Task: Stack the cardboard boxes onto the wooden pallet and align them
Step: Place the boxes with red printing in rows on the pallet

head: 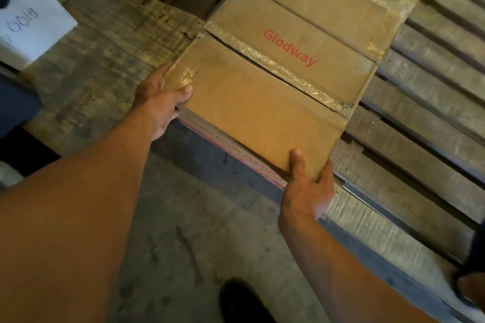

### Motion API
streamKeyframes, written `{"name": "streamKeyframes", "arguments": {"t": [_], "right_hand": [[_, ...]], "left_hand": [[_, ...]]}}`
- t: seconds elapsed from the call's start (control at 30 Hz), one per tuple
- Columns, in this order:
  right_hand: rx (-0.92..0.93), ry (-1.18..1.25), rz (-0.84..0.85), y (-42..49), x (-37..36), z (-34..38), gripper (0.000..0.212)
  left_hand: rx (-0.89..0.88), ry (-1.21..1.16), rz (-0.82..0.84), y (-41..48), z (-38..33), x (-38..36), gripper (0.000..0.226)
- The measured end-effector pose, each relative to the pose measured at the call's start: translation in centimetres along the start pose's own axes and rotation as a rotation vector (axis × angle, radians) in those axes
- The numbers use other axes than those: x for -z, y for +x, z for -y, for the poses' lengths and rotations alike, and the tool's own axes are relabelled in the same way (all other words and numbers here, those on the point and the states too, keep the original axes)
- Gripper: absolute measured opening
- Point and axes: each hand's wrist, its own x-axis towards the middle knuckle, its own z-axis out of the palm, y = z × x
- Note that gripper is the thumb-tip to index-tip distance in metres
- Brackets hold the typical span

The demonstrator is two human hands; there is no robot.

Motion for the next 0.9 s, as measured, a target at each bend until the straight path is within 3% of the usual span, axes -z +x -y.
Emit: {"name": "streamKeyframes", "arguments": {"t": [0.3, 0.6, 0.9], "right_hand": [[-0.008, 0.043, -0.029, 0.6, 0.0, 0.5, 0.075], [0.005, -0.019, -0.068, 1.0, -0.2, -0.1, 0.083], [0.025, -0.218, 0.040, 0.9, 1.0, 1.1, 0.075]], "left_hand": [[-0.025, 0.011, 0.015, 0.3, -0.1, 0.2, 0.067], [-0.029, 0.049, -0.036, 0.9, 0.7, 0.1, 0.067], [-0.238, 0.700, -0.206, 0.0, -2.0, -1.2, 0.081]]}}
